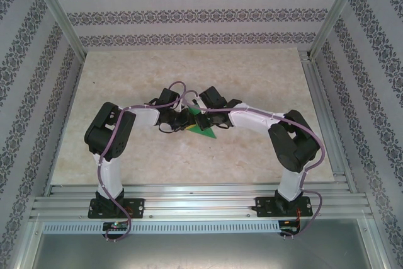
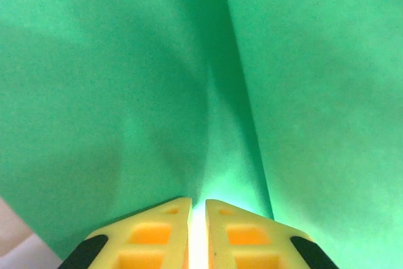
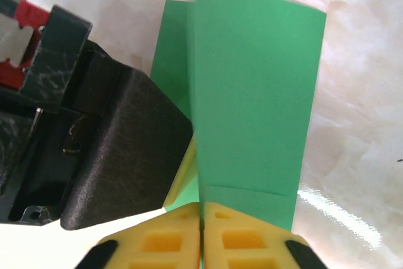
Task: Fold a paper plane with a square sheet of paper (fold left side to right side)
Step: Fourth fold the wing at the center of the table.
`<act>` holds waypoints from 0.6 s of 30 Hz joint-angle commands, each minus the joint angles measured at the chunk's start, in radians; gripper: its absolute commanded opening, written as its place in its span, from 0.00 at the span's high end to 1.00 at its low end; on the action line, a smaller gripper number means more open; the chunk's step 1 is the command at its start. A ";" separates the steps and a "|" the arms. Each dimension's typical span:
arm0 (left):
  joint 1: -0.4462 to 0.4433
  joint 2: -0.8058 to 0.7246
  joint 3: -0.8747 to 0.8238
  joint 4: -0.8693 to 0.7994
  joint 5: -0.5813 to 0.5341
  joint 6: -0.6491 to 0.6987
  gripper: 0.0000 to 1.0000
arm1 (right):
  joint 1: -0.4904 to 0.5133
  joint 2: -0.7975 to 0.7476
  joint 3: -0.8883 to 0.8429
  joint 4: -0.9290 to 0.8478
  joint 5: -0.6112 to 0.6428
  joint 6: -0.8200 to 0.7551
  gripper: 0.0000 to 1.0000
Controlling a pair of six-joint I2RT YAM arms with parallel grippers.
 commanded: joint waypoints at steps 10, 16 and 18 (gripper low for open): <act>-0.012 -0.007 0.000 -0.029 -0.020 0.032 0.86 | -0.067 0.083 0.046 -0.009 -0.119 -0.026 0.97; -0.012 -0.021 -0.004 -0.048 -0.030 0.043 0.86 | -0.094 0.108 0.066 -0.018 -0.151 -0.038 0.97; -0.012 -0.020 -0.005 -0.049 -0.034 0.043 0.86 | -0.103 0.114 0.079 -0.023 -0.157 -0.043 0.97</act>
